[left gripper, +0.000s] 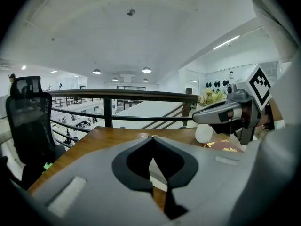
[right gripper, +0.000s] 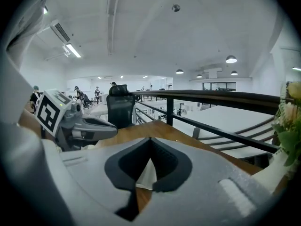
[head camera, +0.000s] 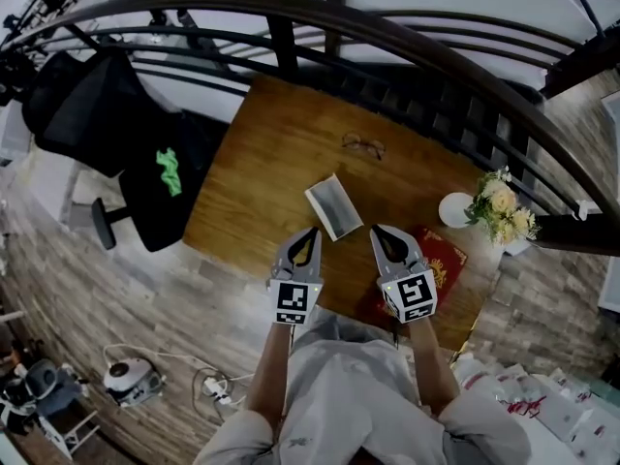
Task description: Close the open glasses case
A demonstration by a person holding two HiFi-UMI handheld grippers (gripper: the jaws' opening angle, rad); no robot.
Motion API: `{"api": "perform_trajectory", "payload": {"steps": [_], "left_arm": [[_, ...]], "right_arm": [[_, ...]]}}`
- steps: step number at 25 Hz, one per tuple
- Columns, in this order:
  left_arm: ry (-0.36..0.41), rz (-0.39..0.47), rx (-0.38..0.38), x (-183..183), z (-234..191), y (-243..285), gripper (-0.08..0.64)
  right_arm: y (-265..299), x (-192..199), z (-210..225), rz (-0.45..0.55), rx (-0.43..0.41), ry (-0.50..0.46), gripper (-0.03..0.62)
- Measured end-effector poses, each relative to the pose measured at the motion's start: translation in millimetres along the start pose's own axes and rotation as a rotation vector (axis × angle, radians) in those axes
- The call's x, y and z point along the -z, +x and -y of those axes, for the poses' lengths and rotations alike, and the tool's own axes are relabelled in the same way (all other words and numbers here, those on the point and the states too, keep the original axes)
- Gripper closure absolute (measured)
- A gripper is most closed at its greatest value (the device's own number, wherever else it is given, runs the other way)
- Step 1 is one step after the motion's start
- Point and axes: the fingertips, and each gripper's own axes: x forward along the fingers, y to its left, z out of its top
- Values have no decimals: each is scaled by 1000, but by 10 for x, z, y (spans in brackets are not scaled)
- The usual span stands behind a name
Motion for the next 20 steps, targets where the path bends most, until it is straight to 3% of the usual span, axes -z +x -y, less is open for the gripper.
{"api": "perform_trajectory", "payload": {"steps": [20], "left_arm": [[-22,-140,60,631,164,755,540]], "right_arm": [[489,798,325,-154,-17,102,589]]}}
